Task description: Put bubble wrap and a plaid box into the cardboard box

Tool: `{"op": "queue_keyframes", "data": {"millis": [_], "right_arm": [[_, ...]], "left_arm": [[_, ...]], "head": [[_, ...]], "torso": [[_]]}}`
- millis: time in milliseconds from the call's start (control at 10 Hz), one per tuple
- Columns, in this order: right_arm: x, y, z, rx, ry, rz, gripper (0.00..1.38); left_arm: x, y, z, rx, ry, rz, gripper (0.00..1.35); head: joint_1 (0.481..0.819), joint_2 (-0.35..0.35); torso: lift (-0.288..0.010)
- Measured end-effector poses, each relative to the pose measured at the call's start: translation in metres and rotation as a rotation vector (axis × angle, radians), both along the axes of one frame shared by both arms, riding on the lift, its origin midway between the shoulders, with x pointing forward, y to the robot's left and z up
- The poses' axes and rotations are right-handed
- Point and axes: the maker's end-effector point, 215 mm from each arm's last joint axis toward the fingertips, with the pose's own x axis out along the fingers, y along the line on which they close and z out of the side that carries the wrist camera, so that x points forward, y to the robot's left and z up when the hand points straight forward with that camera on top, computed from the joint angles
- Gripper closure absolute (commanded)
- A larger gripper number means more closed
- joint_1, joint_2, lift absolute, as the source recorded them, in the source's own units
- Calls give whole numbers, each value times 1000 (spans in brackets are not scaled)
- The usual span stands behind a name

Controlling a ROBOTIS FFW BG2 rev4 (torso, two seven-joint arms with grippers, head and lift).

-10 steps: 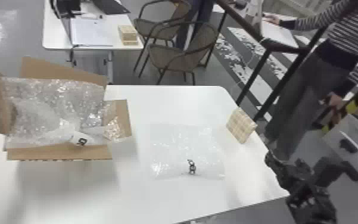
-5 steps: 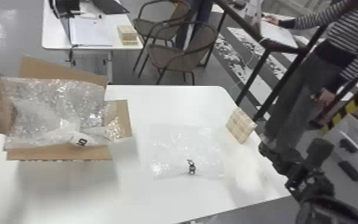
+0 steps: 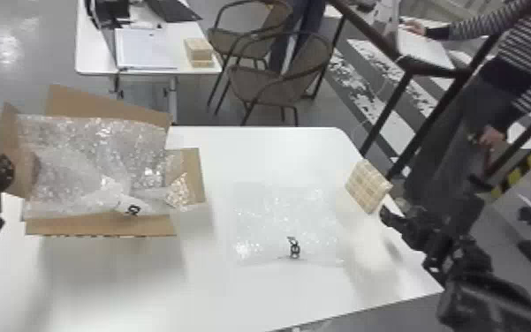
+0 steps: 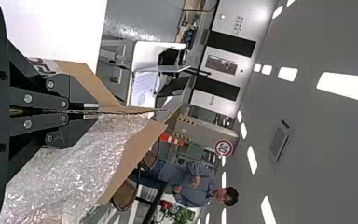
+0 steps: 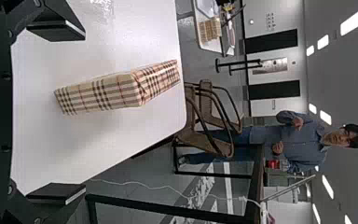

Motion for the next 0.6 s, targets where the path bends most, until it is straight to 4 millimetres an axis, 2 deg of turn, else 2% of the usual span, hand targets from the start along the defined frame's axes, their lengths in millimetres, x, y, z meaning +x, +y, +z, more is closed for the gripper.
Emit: {"op": "queue_keyframes", "data": {"millis": [400, 600], "right_arm": [[14, 0, 1, -53, 16, 9, 150], [29, 6, 0, -65, 32, 34, 150]], "left_arm": [[0, 0, 0, 0, 0, 0, 1217], [0, 0, -1, 0, 0, 0, 1217]], "head": [[695, -287], [695, -281]], "torso": [[-103], [-103]]}}
